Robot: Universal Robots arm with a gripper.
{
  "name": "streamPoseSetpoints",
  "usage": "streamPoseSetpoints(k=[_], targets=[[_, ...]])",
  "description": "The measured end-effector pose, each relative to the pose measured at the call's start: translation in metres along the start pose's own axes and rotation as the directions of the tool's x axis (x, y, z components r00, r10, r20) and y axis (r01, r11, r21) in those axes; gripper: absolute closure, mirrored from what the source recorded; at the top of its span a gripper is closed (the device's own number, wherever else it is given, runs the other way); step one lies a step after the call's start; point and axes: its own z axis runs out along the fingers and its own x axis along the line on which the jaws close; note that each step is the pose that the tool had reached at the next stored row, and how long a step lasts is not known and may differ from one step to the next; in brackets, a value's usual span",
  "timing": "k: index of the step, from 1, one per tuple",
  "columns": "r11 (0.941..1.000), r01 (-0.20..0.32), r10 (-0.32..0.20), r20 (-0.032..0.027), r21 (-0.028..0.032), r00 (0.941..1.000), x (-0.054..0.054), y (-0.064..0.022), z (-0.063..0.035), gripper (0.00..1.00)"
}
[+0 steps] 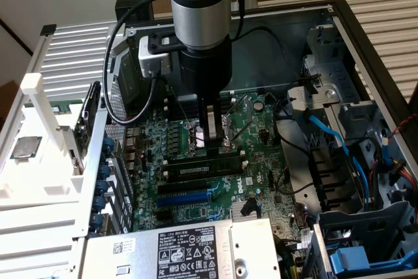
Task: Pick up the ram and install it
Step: 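Press down the ram until it locks into place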
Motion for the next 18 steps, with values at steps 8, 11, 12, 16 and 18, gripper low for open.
streamPoseSetpoints(k=[8, 11, 12, 16, 18], targets=[[1.0000, 0.000, 0.000, 0.0000, 0.0000, 1.0000, -0.0001, 0.0035, 0.0002, 0.90], [1.0000, 0.000, 0.000, 0.0000, 0.0001, 1.0000, 0.0000, 0.0044, 0.0010, 0.90], [1.0000, 0.000, 0.000, -0.0001, 0.0000, 1.0000, -0.0001, 0.0047, 0.0014, 0.90], [1.0000, -0.002, 0.002, -0.0013, 0.0000, 1.0000, -0.0015, 0.0065, 0.0036, 0.90], [1.0000, -0.002, 0.002, -0.0020, -0.0001, 1.0000, -0.0019, 0.0070, 0.0042, 0.90]])
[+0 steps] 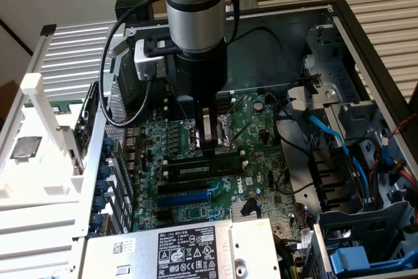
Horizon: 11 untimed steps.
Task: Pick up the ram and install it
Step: 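Press down the ram until it locks into place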
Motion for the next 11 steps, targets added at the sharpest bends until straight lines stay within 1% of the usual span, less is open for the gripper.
streamPoseSetpoints(k=[7, 11], targets=[[1.0000, -0.002, 0.002, -0.0022, 0.0000, 1.0000, -0.0018, 0.0013, 0.0029, 0.90], [1.0000, -0.002, 0.002, -0.0025, 0.0000, 1.0000, -0.0020, 0.0019, 0.0040, 0.90]])
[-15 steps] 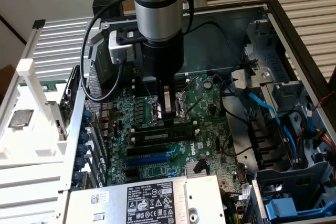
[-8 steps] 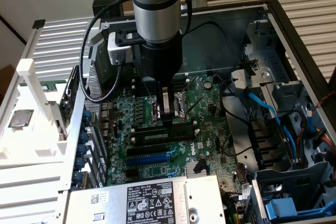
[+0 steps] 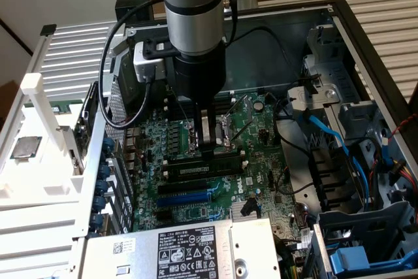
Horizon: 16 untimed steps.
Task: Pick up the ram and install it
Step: 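Press down the ram until it locks into place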
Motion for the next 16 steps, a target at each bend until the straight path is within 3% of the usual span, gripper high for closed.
streamPoseSetpoints(k=[16], targets=[[1.0000, -0.003, 0.003, -0.0005, -0.0007, 1.0000, -0.0021, 0.0017, 0.0050, 0.90]])
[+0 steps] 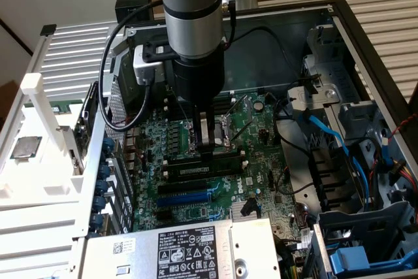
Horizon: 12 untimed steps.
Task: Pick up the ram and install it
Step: 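Press down the ram until it locks into place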
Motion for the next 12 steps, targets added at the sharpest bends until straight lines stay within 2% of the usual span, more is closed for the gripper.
streamPoseSetpoints(k=[12], targets=[[1.0000, -0.001, 0.001, -0.0004, -0.0017, 1.0000, 0.0010, 0.0000, 0.0006, 0.90]])
